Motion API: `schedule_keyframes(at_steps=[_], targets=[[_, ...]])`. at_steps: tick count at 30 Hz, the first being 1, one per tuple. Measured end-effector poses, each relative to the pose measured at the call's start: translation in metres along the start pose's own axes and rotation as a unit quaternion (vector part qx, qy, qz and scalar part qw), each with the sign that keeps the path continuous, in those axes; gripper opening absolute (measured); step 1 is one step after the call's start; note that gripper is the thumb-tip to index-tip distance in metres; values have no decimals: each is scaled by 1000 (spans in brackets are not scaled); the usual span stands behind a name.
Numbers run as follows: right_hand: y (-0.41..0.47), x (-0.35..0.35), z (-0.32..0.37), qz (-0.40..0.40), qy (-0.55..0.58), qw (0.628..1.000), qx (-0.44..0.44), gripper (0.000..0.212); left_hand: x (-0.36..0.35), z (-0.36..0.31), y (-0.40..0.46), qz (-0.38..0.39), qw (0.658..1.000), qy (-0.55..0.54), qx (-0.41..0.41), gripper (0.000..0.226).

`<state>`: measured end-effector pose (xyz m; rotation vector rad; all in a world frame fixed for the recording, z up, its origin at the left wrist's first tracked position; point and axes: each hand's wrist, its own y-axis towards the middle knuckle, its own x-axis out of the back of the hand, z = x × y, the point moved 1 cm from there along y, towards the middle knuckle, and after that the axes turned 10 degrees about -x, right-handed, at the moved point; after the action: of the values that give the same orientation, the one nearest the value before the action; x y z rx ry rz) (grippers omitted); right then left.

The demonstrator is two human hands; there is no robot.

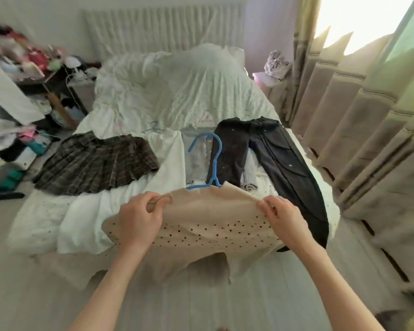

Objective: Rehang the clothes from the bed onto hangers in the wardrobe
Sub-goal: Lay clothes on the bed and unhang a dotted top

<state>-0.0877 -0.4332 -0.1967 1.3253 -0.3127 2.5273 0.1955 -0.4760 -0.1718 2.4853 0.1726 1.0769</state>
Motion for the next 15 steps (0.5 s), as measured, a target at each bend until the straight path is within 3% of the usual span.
schedule_keyframes(at_steps=[4, 9, 15], targets=[[30, -2, 53, -42, 64, 994, 83, 19, 30, 17, 28, -87, 994, 64, -25, 29], [83, 2, 106, -93, 144, 977, 128, 17, 48, 31, 81, -178, 971, 152, -45, 19], [156, 0, 167, -137, 159, 965, 154, 21, 53, 60, 163, -222, 963, 134, -69, 19]])
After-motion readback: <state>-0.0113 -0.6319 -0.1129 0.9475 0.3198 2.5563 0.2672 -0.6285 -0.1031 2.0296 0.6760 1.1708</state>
